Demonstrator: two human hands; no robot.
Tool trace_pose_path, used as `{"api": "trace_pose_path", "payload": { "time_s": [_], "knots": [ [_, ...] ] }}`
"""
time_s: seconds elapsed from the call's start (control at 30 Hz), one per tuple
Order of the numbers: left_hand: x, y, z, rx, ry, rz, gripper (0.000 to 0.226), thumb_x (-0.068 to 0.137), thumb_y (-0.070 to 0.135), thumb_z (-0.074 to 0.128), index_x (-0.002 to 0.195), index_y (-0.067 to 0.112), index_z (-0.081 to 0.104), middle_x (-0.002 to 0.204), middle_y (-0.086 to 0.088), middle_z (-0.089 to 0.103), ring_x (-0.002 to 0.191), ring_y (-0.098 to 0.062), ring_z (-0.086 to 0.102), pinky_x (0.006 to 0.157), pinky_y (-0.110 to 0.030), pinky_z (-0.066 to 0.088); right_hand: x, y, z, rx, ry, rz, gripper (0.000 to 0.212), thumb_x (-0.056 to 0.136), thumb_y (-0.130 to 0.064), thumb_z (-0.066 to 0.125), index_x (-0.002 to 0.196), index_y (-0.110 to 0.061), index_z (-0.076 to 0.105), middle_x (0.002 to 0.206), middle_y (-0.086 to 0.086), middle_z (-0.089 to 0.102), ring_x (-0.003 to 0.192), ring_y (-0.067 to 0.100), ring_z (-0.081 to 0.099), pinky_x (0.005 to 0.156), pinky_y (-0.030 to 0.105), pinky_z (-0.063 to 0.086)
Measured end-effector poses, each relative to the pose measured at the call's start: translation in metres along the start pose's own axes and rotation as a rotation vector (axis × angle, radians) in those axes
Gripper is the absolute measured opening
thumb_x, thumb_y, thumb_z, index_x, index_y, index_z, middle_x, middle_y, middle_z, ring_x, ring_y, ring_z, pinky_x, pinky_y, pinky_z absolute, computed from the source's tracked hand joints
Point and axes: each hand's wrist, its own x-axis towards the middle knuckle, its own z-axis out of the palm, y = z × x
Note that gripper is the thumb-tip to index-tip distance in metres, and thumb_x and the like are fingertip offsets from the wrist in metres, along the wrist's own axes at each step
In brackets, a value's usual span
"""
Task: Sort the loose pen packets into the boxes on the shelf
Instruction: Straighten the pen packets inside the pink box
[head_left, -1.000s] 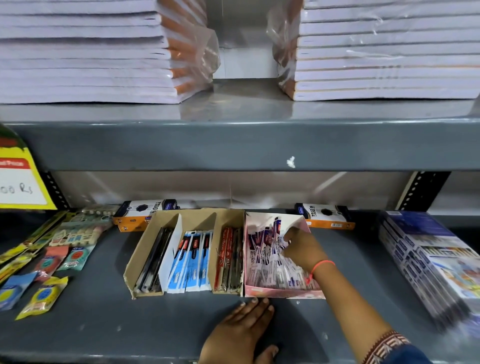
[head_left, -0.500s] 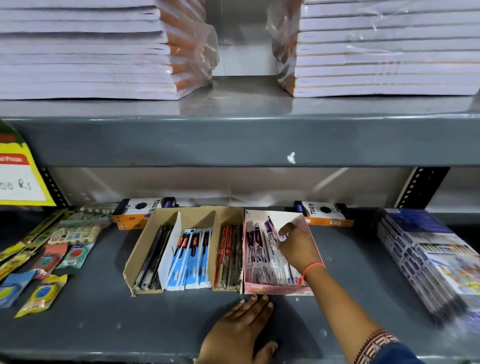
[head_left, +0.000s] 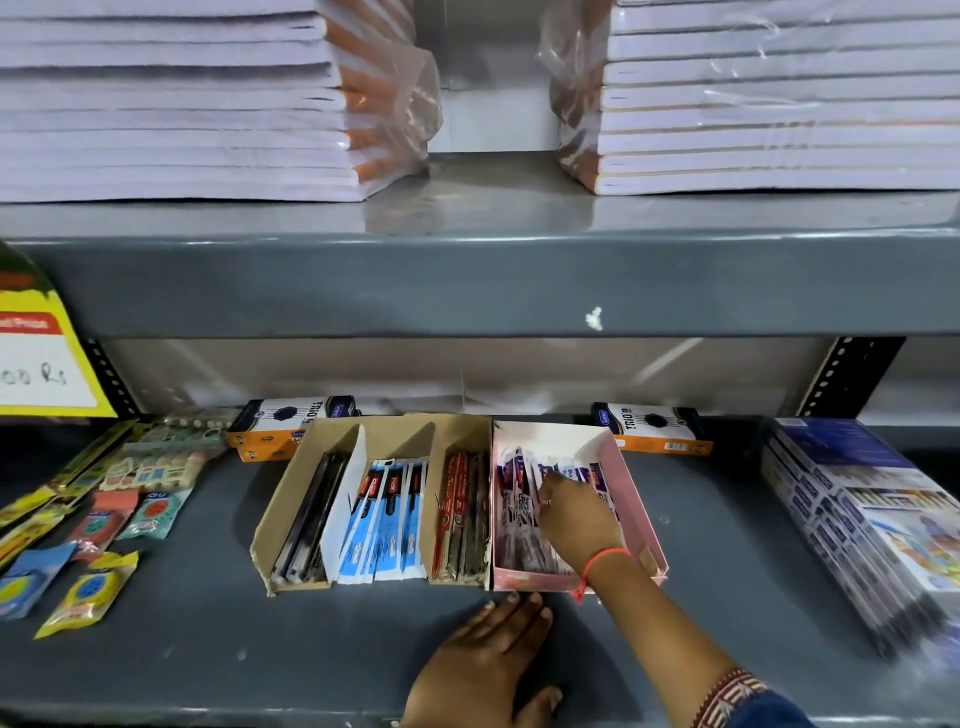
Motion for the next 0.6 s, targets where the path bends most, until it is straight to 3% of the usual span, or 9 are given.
{"api": "trace_pose_path", "payload": {
  "time_s": [0.07,0.13,0.23,0.37,0.43,0.5,0.6],
  "knots": [
    [0.0007,-0.0005,0.0024,0.034,0.033,-0.021,0.067,0.083,0.067,0.026,0.139,0.031,0.035,0.124,0.022,0.057,0.120,0.001,0.046,0.107,-0.018,0.006,0.0008,0.0012,0.0008,-0.054,-0.042,-0.018,0.028,0.086,-0.008,0.049,0.113,-0.005,0.055,0.111,0.018,0.065,0.102,0.034,0.063,0.087,0.038,0.054],
    [0.0030,-0.0018,0.0046,0.056,0.095,-0.033,0.072,0.088,0.062,0.009,0.146,0.021,-0.002,0.125,0.023,0.056,0.121,0.001,0.040,0.106,-0.017,0.012,0.0017,0.0007,0.0033,-0.073,-0.080,-0.025,0.033,0.086,-0.009,0.052,0.119,-0.005,0.050,0.114,0.018,0.063,0.105,0.034,0.062,0.089,0.038,0.053],
    [0.0038,-0.0013,0.0031,0.082,0.109,-0.051,0.082,0.086,0.066,0.015,0.144,0.016,-0.016,0.124,0.025,0.056,0.116,0.004,0.050,0.102,-0.017,0.026,0.0046,0.0001,0.0053,-0.075,-0.068,-0.015,0.039,0.085,-0.002,0.046,0.123,-0.003,0.046,0.113,0.020,0.064,0.103,0.035,0.063,0.087,0.039,0.054],
    [0.0019,-0.0032,0.0060,0.067,0.104,-0.048,0.070,0.089,0.060,0.011,0.146,0.019,0.004,0.124,0.022,0.057,0.114,0.003,0.051,0.108,-0.018,0.005,0.0077,0.0006,-0.0009,0.002,-0.018,0.029,0.039,0.083,0.005,0.041,0.121,-0.001,0.043,0.107,0.022,0.066,0.099,0.037,0.064,0.081,0.039,0.052],
    [0.0023,-0.0021,0.0030,0.041,0.047,-0.064,0.065,0.090,0.058,0.005,0.144,0.027,0.023,0.124,0.022,0.057,0.114,0.003,0.050,0.105,-0.016,0.018,0.0079,0.0010,-0.0039,0.045,-0.006,0.041,0.037,0.083,0.003,0.044,0.119,-0.001,0.045,0.106,0.021,0.066,0.098,0.037,0.064,0.081,0.038,0.052],
    [0.0036,-0.0006,-0.0002,0.029,0.019,-0.050,0.060,0.089,0.061,0.011,0.124,0.038,0.054,0.120,0.023,0.060,0.111,0.004,0.052,0.099,-0.016,0.027,0.0066,0.0010,-0.0019,0.019,-0.047,0.033,0.038,0.083,0.000,0.047,0.122,-0.002,0.044,0.108,0.020,0.065,0.100,0.035,0.063,0.084,0.038,0.053],
    [0.0051,0.0009,-0.0029,0.042,0.000,-0.024,0.059,0.073,0.067,0.027,0.112,0.041,0.063,0.118,0.024,0.061,0.107,0.005,0.056,0.103,-0.019,0.017,0.0062,0.0003,0.0045,-0.026,-0.065,0.028,0.044,0.083,0.003,0.044,0.127,-0.002,0.041,0.111,0.019,0.065,0.102,0.034,0.063,0.087,0.039,0.055]
  ]
}}
